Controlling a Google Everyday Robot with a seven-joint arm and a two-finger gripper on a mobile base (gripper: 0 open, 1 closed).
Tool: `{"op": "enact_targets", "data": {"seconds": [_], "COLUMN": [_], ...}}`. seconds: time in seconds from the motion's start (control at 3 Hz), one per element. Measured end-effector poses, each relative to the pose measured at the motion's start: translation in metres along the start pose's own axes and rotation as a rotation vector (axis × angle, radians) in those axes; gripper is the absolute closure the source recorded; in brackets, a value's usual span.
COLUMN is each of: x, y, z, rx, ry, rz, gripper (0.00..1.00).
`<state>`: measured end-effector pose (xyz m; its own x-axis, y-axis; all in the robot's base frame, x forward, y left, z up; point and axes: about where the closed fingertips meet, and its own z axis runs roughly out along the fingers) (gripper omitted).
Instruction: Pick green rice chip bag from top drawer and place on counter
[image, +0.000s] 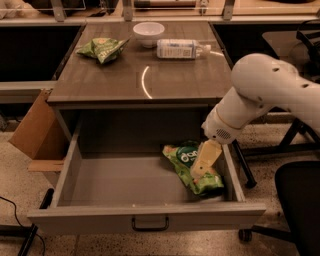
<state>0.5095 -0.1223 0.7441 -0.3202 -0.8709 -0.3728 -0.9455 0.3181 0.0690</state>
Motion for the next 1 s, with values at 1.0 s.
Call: {"op": "enact_targets", "data": {"seconds": [1.0], "x": [-0.001], "y": [-0.018], "z": [0.094], "rx": [-0.068], "ry": [-0.007], "rz": [0.006], "gripper": [0.0]}}
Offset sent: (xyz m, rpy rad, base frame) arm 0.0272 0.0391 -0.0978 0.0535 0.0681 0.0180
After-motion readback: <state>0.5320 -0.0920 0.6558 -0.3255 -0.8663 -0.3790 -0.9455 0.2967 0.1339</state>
